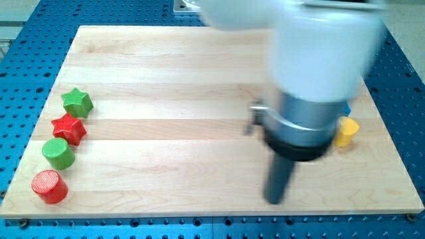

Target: Move the cube towards the triangle

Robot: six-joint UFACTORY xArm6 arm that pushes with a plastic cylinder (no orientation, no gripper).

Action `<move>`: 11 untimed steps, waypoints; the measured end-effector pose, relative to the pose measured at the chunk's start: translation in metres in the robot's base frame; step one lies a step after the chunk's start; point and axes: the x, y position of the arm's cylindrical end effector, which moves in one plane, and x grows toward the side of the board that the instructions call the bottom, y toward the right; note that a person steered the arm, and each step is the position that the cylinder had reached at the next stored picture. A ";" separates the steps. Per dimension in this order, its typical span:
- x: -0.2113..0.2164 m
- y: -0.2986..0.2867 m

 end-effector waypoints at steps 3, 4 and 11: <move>-0.068 0.128; -0.084 0.157; -0.179 0.082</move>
